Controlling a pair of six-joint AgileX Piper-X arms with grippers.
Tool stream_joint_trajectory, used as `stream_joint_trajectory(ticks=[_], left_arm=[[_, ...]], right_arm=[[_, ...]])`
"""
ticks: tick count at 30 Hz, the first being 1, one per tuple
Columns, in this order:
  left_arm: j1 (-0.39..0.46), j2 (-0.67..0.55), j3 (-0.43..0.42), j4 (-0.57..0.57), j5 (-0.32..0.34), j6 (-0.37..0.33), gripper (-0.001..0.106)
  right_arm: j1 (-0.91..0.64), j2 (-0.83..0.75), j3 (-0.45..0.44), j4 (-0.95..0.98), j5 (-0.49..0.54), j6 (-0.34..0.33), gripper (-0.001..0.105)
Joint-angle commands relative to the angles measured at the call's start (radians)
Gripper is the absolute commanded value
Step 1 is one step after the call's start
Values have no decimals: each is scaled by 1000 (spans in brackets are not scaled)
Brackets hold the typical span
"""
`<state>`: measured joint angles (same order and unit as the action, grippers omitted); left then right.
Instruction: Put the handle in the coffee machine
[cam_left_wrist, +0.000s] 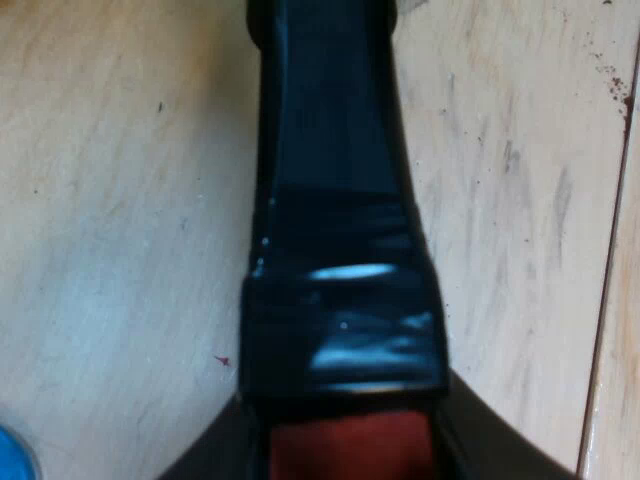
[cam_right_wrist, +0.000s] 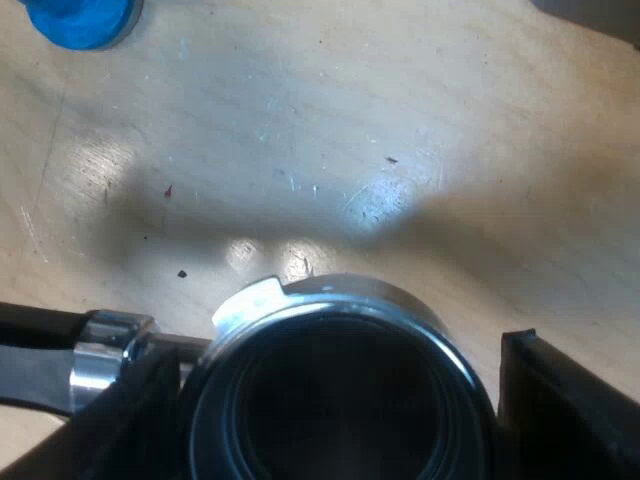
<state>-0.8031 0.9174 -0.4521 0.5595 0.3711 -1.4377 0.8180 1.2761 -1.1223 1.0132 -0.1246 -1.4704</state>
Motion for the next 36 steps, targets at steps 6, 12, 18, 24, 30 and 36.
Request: stream_joint_trajectory(ticks=[6,12,18,24,30,36], left_arm=[[-5,2,-11,-3,32,4,0],[-5,2,-26,-3,79,-1,0],[-5,2,-46,-2,79,-25,0],[-5,-5,-57,-2,79,-25,0],[-5,-46,-57,-2,79,-23,0],[-5,-70,-57,-2,79,-23,0]], right_arm=[[0,-16,-7,-5,-37,-37,0],[0,-16,-7,2,-37,22,0],[0,-16,-7,24,-37,24,29],[0,-16,-7,24,-35,24,65],[0,-16,-7,21,-7,24,65],[0,-16,-7,0,23,21,65]])
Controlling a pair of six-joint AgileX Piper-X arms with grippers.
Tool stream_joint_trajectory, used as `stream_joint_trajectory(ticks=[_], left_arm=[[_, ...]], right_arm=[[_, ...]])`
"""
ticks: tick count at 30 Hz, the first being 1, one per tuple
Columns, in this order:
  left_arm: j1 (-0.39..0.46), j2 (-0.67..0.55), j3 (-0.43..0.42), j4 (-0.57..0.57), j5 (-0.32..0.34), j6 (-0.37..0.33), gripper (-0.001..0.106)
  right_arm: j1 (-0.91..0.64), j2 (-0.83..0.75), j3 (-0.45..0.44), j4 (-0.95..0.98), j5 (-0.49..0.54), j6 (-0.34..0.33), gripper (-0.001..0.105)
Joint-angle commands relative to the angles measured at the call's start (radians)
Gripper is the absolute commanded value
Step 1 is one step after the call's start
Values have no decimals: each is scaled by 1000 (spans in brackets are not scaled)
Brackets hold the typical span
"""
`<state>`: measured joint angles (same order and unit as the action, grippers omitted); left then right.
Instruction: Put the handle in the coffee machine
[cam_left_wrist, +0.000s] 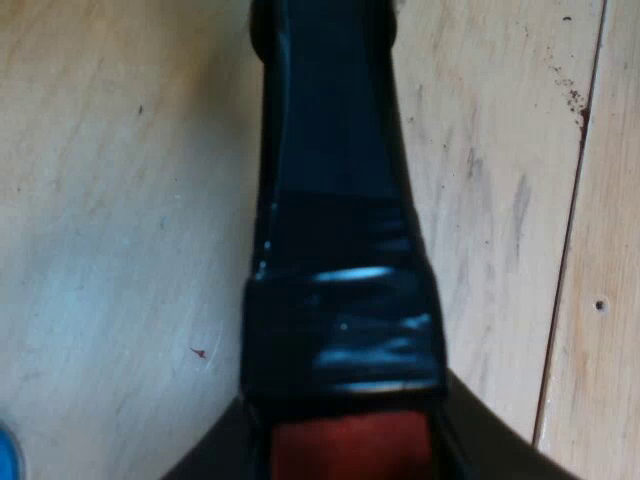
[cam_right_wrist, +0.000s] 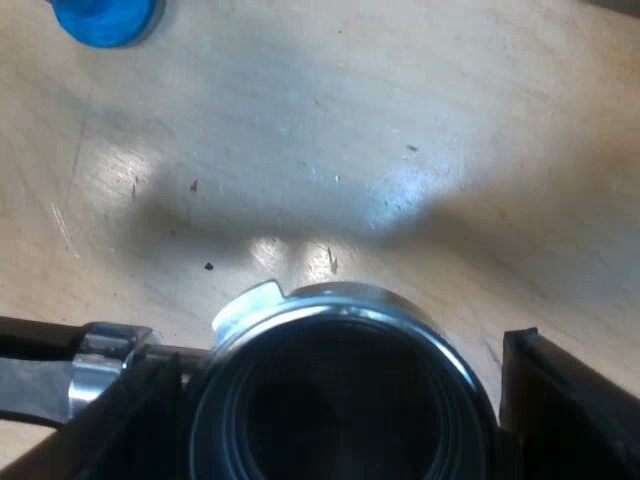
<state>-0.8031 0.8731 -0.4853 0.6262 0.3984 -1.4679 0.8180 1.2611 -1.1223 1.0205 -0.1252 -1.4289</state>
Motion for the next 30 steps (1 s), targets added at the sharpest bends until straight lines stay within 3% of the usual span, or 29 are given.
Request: stream_joint_trajectory(ticks=[1,17,30], left_arm=[[-5,-26,-24,-65,54,8,0],[-5,-26,-24,-55,54,10,0],[-5,-26,-24,-55,54,10,0]], right_arm=[[0,-1,-7,-18,23,-21,65],[2,-27,-9,-35,-53,-16,65],[2,-27,-9,-26,-52,-3,65]])
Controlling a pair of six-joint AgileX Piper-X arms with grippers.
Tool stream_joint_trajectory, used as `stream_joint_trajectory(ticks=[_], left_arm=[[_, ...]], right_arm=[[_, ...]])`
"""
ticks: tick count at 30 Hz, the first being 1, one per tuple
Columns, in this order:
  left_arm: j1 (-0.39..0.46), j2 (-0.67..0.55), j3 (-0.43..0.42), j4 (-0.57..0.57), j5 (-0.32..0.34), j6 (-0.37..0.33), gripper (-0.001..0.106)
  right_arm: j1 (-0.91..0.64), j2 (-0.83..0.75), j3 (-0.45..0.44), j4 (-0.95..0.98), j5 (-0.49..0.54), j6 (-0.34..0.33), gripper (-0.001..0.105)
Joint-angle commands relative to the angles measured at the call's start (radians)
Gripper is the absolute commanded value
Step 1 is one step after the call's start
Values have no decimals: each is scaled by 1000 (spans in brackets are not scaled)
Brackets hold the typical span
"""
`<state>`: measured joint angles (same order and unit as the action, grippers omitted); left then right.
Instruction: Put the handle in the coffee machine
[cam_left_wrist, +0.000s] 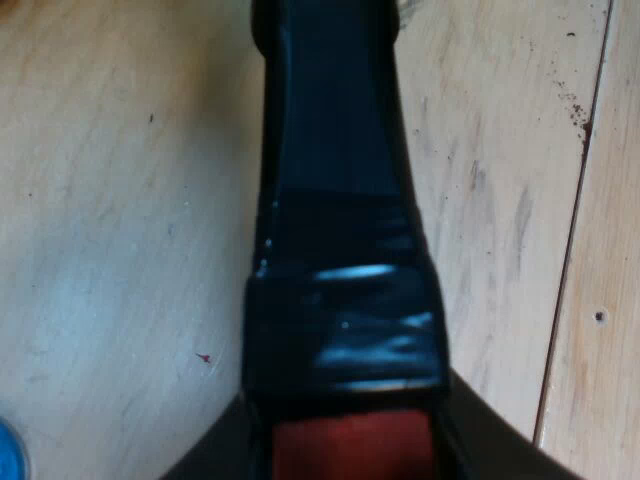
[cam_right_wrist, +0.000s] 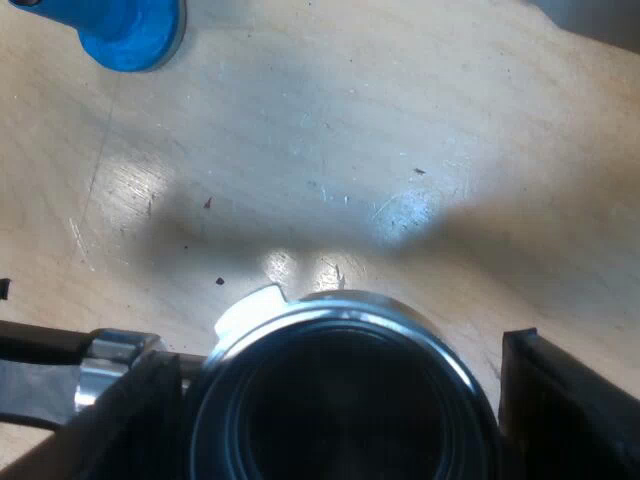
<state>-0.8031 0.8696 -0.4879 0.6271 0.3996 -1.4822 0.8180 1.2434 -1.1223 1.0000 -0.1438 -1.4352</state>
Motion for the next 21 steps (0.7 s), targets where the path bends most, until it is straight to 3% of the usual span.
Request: stream_joint_trajectory(ticks=[1,12,17,21], left_arm=[[-5,-22,-21,-56,53,24,0],[-5,-22,-21,-56,53,24,0],[-5,-22,-21,-56,53,24,0],[-5,-22,-21,-56,53,24,0]], right_arm=[[2,-10,-9,-1,-33,3,64],[2,-10,-9,0,-33,12,67],[2,-10,-9,0,-33,9,105],[2,-10,-9,0,-33,9,105]])
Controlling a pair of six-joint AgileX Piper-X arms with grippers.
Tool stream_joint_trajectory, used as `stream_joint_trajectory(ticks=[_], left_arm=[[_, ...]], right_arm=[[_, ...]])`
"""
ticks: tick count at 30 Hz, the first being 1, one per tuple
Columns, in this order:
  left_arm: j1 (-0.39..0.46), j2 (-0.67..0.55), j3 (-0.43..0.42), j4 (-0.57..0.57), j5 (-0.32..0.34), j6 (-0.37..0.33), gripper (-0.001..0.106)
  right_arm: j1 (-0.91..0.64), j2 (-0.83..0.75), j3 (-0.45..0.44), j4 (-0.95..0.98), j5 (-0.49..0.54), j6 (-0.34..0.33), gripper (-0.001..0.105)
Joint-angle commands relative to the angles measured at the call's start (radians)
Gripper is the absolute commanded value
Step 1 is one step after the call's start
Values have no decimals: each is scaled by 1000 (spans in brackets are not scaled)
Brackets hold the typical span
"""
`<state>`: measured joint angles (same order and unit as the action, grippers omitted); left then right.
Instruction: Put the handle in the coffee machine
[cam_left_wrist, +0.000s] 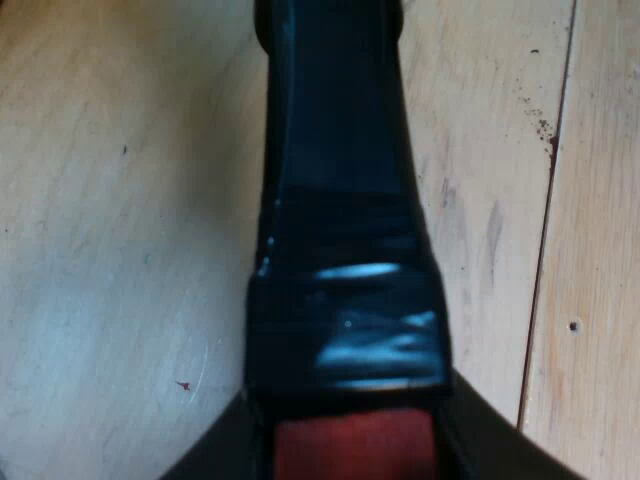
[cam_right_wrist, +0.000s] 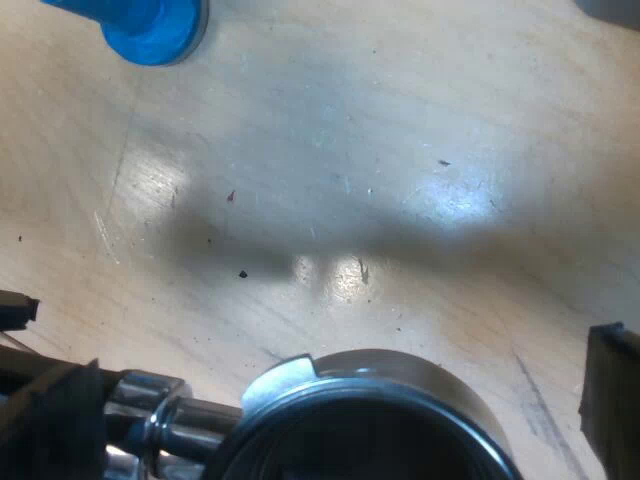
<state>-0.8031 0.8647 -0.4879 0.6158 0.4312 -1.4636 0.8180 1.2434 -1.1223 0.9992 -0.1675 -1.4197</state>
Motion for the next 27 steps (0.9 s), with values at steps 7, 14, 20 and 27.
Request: stream_joint_trajectory(ticks=[7,14,20,27], left_arm=[[-5,-18,-21,-45,21,6,0],[4,-18,-21,-42,21,6,0],[61,-18,-21,-30,67,4,0],[165,-87,-21,33,82,10,0]], right_arm=[[2,-13,-9,1,0,-18,105],[2,-67,-9,-26,94,-20,105],[2,-156,-9,-46,120,-72,105],[2,-212,-9,-54,152,-78,105]])
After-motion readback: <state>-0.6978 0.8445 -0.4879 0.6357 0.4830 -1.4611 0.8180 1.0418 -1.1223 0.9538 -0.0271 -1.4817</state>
